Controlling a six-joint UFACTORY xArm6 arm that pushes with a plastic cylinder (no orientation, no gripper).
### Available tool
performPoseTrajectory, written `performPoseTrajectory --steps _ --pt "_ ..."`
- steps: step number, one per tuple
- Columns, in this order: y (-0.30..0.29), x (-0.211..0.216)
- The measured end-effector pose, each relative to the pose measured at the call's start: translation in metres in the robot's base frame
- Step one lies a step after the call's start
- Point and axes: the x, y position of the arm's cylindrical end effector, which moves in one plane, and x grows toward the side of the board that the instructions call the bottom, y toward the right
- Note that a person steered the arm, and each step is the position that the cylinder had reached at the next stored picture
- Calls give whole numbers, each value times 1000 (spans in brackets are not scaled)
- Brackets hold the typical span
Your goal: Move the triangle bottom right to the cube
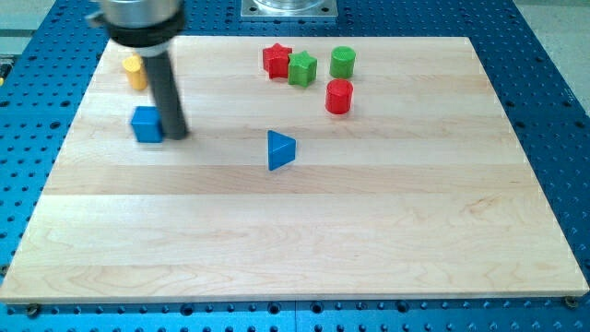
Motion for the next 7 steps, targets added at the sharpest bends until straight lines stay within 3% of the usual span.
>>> performPoseTrajectory --steps 1,2,3,4,5,6,7 --pt "-8 36" --pt "-56 34" --pt "-53 -38" --pt "-38 -58" --pt "-20 -1" --pt "103 -33" --pt "218 -19"
